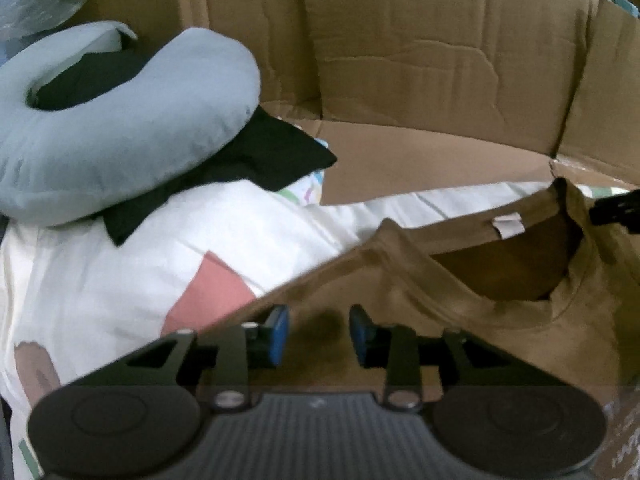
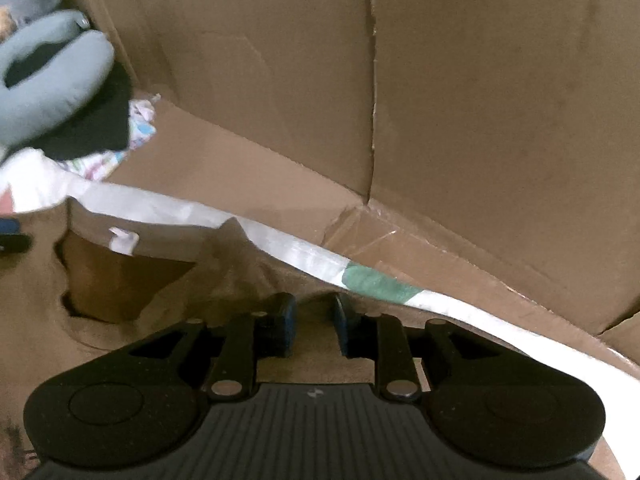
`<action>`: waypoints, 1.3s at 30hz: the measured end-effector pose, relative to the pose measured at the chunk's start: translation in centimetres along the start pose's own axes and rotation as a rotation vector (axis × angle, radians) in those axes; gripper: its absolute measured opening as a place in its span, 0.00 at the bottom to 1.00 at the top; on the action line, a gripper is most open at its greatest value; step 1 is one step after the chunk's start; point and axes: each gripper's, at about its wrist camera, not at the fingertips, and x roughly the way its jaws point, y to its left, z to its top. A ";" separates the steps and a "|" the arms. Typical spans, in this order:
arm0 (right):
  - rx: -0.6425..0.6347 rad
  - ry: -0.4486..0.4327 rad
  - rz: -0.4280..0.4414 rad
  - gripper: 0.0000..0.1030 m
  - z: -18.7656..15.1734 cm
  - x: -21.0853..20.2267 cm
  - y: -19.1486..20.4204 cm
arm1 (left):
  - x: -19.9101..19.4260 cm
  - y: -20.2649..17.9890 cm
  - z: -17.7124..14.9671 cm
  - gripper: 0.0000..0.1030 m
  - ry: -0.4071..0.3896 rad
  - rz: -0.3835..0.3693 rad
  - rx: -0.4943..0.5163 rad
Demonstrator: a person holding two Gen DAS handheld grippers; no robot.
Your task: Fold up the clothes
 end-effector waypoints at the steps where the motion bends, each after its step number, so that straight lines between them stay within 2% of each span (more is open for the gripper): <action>1: 0.006 -0.002 -0.008 0.31 0.0 0.1 0.1 | 0.0 0.0 -0.1 0.58 0.002 -0.005 -0.007; 3: 0.018 0.000 -0.002 0.33 0.1 -0.1 0.0 | 0.0 0.0 -0.2 0.72 0.017 -0.024 -0.019; 4: 0.024 -0.002 0.009 0.34 0.1 -0.6 -0.2 | -0.1 0.0 -0.2 0.75 0.026 -0.028 -0.020; 11: 0.049 -0.055 0.068 0.34 0.0 -6.0 -3.1 | -1.3 -0.5 0.1 0.76 0.079 -0.046 -0.039; 19: 0.020 -0.049 0.024 0.35 -0.5 -13.6 -10.5 | -4.6 0.4 1.4 0.78 0.090 -0.046 -0.051; 24: 0.020 -0.029 -0.011 0.37 -1.6 -16.8 -15.0 | -6.5 1.7 2.1 0.80 0.080 -0.049 -0.066; 27: 0.033 -0.027 -0.027 0.43 -2.7 -18.0 -17.4 | -7.4 2.5 2.1 0.80 0.078 -0.051 -0.074; 39: 0.092 0.037 -0.053 0.43 -8.2 -18.2 -22.0 | -10.4 7.6 0.8 0.80 0.094 -0.012 -0.091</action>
